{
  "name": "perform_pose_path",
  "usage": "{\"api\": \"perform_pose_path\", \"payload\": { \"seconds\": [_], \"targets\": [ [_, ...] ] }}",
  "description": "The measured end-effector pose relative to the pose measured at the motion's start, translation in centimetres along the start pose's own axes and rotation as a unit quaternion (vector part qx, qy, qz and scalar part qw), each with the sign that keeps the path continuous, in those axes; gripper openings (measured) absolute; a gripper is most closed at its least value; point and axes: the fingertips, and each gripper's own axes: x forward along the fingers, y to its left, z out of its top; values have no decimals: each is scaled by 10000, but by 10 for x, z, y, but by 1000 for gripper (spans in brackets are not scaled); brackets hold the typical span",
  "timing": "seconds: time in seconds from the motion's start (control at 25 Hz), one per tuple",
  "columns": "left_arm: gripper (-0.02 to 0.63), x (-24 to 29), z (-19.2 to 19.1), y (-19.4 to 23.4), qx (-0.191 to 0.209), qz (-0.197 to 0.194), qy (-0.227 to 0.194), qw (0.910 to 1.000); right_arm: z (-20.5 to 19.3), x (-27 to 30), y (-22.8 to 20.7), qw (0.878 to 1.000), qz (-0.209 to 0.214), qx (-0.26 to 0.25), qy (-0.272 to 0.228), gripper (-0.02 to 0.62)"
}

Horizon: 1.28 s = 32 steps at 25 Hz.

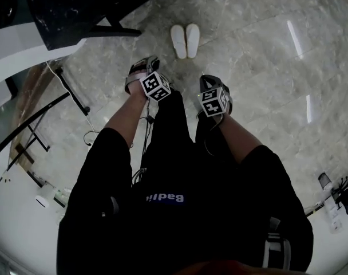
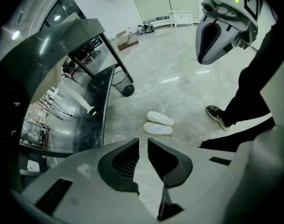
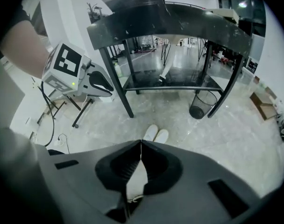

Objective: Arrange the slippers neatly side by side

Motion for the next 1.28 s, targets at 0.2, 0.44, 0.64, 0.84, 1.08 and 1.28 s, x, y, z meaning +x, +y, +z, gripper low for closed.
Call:
{"api": "perform_pose_path", "payload": {
  "seconds": [0.2, 0.44, 0.64, 0.84, 1.08, 1.28],
  "targets": [
    [35, -71, -14, 11, -843, 3, 175, 9963, 31, -66, 15, 9993, 48, -341, -120, 0],
    [35, -154, -3, 28, -1452, 23, -249, 9891, 70, -145, 27, 9972, 132, -583, -454, 0],
    [35, -228, 34, 50, -1821, 203, -959, 9784, 97, -201, 34, 9954, 208, -446, -824, 0],
    [35, -282, 75, 81, -2263, 293, -1605, 9603, 137, -244, 31, 9917, 251, -128, -1254, 0],
    [35, -338, 115, 82, -2299, 336, -2250, 9462, 154, -287, 22, 9853, 240, 267, -1668, 0],
    [35, -394, 153, 71, -2489, 309, -2841, 9254, 184, -351, 14, 9667, 315, 362, -2515, 0]
  ]
}}
